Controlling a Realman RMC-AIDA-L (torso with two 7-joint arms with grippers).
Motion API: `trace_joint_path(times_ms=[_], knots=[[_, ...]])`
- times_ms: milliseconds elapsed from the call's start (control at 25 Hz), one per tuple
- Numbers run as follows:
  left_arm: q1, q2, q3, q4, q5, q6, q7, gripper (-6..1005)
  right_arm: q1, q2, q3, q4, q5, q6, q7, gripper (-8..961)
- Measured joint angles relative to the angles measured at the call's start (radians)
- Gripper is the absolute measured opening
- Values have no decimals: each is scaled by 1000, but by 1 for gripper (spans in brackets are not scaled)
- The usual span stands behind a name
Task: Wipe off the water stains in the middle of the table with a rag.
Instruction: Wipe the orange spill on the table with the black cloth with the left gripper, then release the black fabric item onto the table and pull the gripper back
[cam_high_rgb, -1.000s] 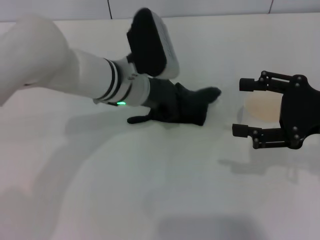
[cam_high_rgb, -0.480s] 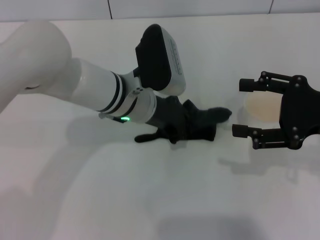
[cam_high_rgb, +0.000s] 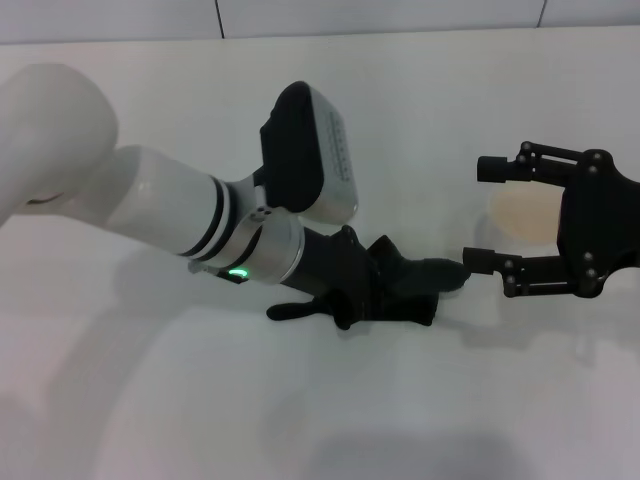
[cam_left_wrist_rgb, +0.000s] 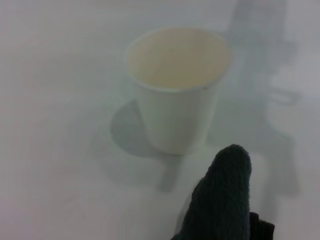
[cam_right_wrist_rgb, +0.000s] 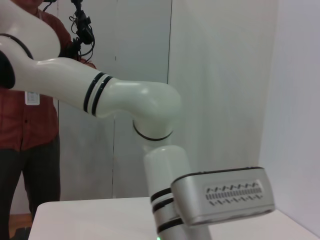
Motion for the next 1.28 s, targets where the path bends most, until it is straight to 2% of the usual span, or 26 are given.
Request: trace_joint_path(times_ms=[400,720,840,920,1120,1280], knots=[[57,6,-27,20,-1,29,11,67,-3,0,6,3,13,7,0,829],[131,8,-206,19,66,51,64,67,4,0,-3,6,27,30,0,828],[148,9,-294,19,81,52,97,67,5,0,-5,6,34,35,0,828],[176,9,-367,65,76,69,131,67,6,0,-9,6,37,40,0,828],[229,7,-418,163,43,82,158,67,10,0,-15,6,37,51,0,827],[245,7,-440,179,-29,124,174,67,10,0,-15,5,37,53,3,827]])
